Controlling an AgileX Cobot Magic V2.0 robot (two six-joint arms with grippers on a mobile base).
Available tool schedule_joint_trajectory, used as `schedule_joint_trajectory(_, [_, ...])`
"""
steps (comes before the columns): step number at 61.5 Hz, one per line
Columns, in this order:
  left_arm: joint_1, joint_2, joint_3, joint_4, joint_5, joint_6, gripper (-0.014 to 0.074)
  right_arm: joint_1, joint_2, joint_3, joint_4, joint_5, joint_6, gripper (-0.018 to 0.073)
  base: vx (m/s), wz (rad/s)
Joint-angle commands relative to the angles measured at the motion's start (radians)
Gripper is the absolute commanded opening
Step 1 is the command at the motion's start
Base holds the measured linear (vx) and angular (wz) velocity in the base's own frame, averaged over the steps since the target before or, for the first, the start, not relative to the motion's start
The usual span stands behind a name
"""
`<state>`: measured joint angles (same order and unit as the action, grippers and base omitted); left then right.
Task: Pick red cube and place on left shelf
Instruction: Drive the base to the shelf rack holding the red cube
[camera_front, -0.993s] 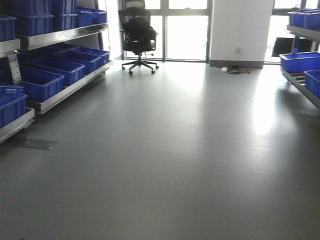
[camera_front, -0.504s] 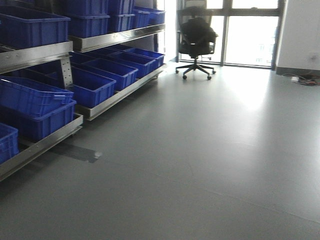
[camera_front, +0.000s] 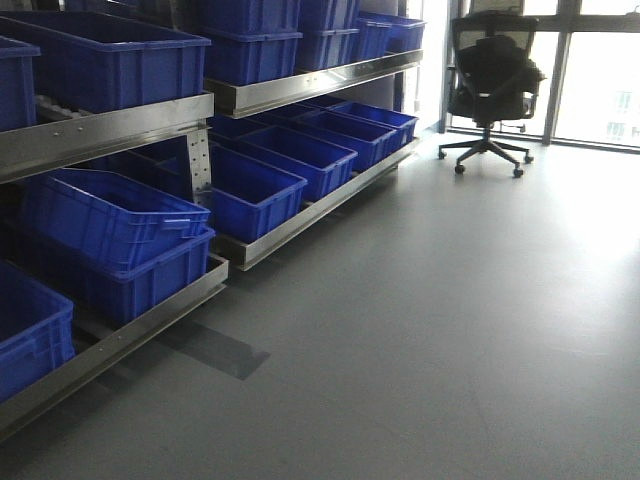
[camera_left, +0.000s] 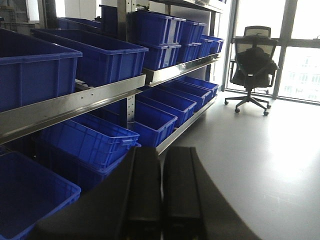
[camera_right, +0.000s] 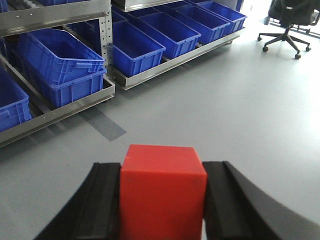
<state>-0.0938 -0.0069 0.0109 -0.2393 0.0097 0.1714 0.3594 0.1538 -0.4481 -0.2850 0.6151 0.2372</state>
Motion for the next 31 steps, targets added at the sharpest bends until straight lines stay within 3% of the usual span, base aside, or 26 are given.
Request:
schedule_joint_trajectory(1, [-0.007,-0.013,0.024,-0.001,-0.082,0.0,0.0102,0.0,0.011,-0.026,-0.025,-0.09,-0.004,0.0058,0.65,0.24])
schedule_joint_trajectory(15, [-0.007,-0.013,0.024,-0.001,-0.082,0.0,0.0102,0.0,0.011,-0.026,-0.025,-0.09,-0.004,0.0058,0.64,0.3])
schedule_joint_trajectory(31, [-0.007,-0.013,0.024,-0.001,-0.082,0.0,0.0102,0.0,0.011,-0.026,-0.025,-0.09,-0.004,0.0058,0.59,0.54])
